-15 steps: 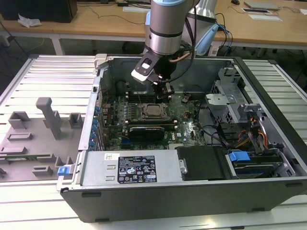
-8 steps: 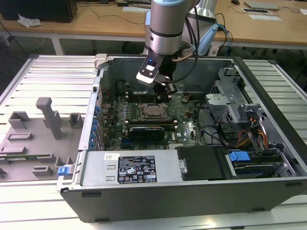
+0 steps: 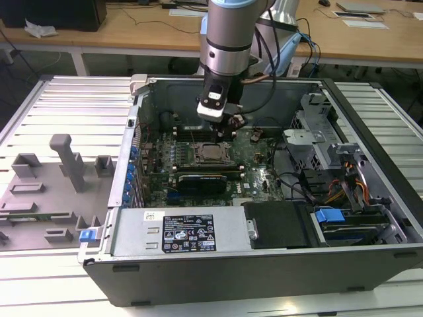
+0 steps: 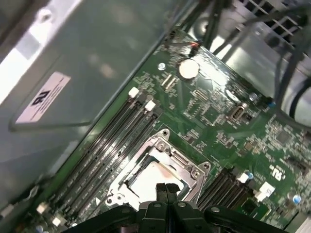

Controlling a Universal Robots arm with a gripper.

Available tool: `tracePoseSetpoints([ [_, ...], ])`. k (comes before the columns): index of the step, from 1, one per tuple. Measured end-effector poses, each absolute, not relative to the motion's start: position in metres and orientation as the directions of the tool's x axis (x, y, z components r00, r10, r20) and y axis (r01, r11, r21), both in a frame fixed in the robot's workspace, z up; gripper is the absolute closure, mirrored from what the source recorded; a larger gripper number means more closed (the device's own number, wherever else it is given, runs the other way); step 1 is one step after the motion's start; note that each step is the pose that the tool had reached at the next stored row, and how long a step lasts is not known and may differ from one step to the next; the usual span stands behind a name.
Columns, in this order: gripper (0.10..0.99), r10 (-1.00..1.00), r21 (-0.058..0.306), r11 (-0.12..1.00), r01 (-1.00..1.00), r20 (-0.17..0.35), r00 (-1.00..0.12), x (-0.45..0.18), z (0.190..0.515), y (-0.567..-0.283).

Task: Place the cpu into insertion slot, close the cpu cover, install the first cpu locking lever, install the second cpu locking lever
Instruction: 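Close the cpu cover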

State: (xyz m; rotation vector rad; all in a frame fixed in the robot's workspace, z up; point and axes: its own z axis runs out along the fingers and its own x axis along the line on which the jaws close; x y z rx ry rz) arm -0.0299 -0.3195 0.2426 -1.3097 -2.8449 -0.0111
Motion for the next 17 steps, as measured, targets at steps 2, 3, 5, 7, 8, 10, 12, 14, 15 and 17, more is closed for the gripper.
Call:
tracePoseSetpoints([
  [2,0.98,0.728,0.002,0.686,0.728,0.012,-0.686,-0.0299,0.2425,-0.3195],
  [3,0.98,0.711,0.002,0.703,0.711,0.012,-0.703,-0.0299,0.2425,-0.3195],
  [5,0.98,0.67,0.002,0.742,0.67,0.012,-0.742,-0.0299,0.2424,-0.3195],
  [7,0.98,0.635,0.002,0.772,0.635,0.012,-0.772,-0.0299,0.2424,-0.3195],
  [8,0.98,0.618,0.002,0.786,0.618,0.012,-0.786,-0.0299,0.2423,-0.3195],
  [10,0.98,0.579,0.002,0.815,0.579,0.012,-0.815,-0.0299,0.2423,-0.3195],
  [12,0.98,0.545,0.002,0.839,0.545,0.012,-0.838,-0.0299,0.2422,-0.3195],
  [14,0.98,0.505,0.002,0.863,0.505,0.012,-0.863,-0.0299,0.2422,-0.3195],
  [15,0.98,0.478,0.002,0.878,0.478,0.012,-0.878,-0.0299,0.2421,-0.3195],
  [17,0.98,0.445,0.002,0.895,0.445,0.012,-0.895,-0.0299,0.2421,-0.3195],
])
